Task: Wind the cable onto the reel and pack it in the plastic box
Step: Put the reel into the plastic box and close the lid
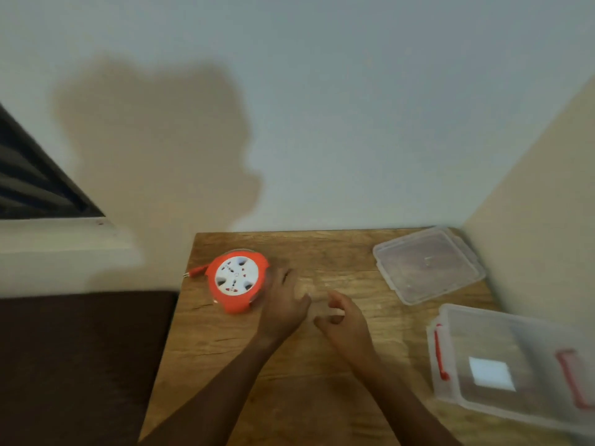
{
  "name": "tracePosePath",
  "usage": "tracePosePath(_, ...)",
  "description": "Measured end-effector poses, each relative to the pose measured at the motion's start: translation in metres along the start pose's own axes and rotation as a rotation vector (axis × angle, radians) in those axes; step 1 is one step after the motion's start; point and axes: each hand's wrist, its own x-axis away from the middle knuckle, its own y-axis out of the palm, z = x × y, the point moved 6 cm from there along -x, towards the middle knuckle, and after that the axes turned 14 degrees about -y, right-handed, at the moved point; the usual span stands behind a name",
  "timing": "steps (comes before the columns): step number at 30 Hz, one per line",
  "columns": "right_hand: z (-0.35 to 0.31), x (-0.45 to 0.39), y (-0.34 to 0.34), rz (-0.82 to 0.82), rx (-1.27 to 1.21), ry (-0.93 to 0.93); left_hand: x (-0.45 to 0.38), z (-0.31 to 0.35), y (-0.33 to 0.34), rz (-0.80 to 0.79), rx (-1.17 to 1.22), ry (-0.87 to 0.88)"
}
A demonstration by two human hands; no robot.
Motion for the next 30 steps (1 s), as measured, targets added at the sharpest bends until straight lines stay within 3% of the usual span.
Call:
tracePosePath(5,-0.024,0.020,-0.113,0.267,-0.105,-0.079,0.003,0.066,0.064,-0.309,0.126,0.011)
tracePosePath(9,-0.006,0.063,-0.210,0.500,-0.089,-0.049,-0.005,0.096,0.106,-0.417,0.155,-0.131)
tracePosePath(15,0.058,0.150,-0.317,0.798,0.158,0.117,-0.015,0.120,0.146,-0.536,0.349,-0.456)
tracePosePath(17,0.078,0.165,-0.338,0.801,0.335,0.191,-0.018,0.126,0.154,-0.521,0.359,-0.493)
tracePosePath(20,0.098,0.165,-0.352,0.679,0.514,0.246,-0.020,0.134,0.164,-0.471,0.338,-0.554)
tracePosePath(24,0.116,0.151,-0.343,0.532,0.481,0.306,-0.026,0.139,0.174,-0.400,0.330,-0.621)
tracePosePath(30,0.137,0.141,-0.346,0.479,0.364,0.412,-0.035,0.143,0.184,-0.400,0.423,-0.695)
